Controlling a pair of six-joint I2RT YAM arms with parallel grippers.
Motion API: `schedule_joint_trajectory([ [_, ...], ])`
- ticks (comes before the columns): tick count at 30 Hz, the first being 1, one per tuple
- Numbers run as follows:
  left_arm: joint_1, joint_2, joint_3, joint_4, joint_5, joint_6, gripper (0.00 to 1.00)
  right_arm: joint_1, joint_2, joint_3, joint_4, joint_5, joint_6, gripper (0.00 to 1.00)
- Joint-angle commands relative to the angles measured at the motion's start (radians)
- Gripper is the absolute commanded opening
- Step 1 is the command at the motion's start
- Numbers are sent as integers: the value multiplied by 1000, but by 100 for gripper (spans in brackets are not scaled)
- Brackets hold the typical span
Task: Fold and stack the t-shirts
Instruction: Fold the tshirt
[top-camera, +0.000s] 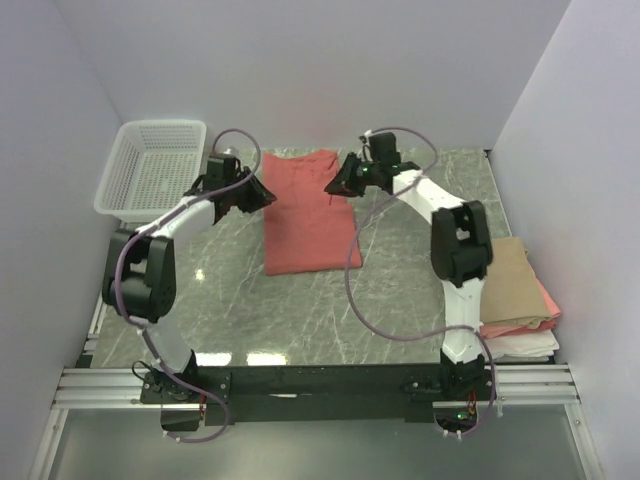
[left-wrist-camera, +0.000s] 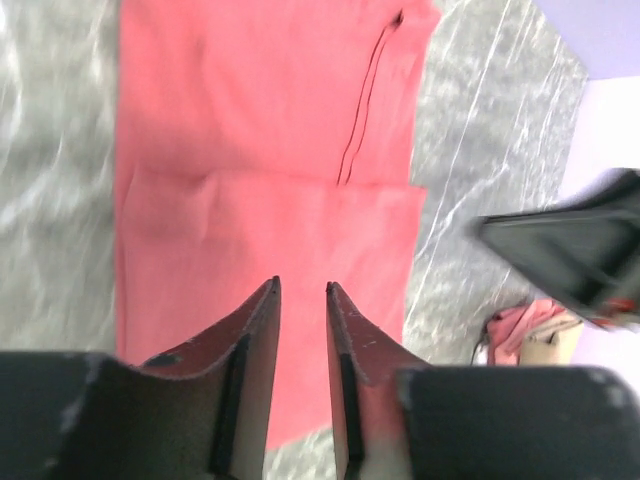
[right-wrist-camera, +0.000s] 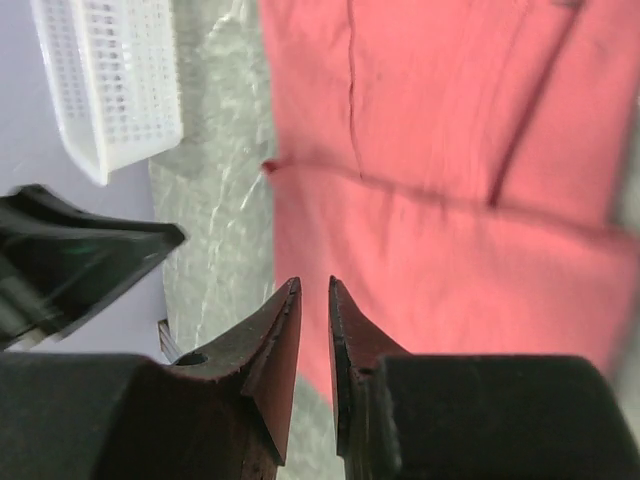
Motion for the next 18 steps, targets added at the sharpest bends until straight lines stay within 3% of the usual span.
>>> schedule_joint_trajectory([
  [1,-37,-102,-105,36,-46,-24,28,-7,-202,-148,5,60,-35,25],
  [5,-94,-118,-198,95,12,-55,21,16,-303,-378,83,52,-12,25],
  [11,-163,-114,-329,115,-26,-119,9,48,-364,-594,161,37,2,25],
  [18,-163,-134,-461,129,-89,-156,4,31,-333,-715,174,71,-9,23],
])
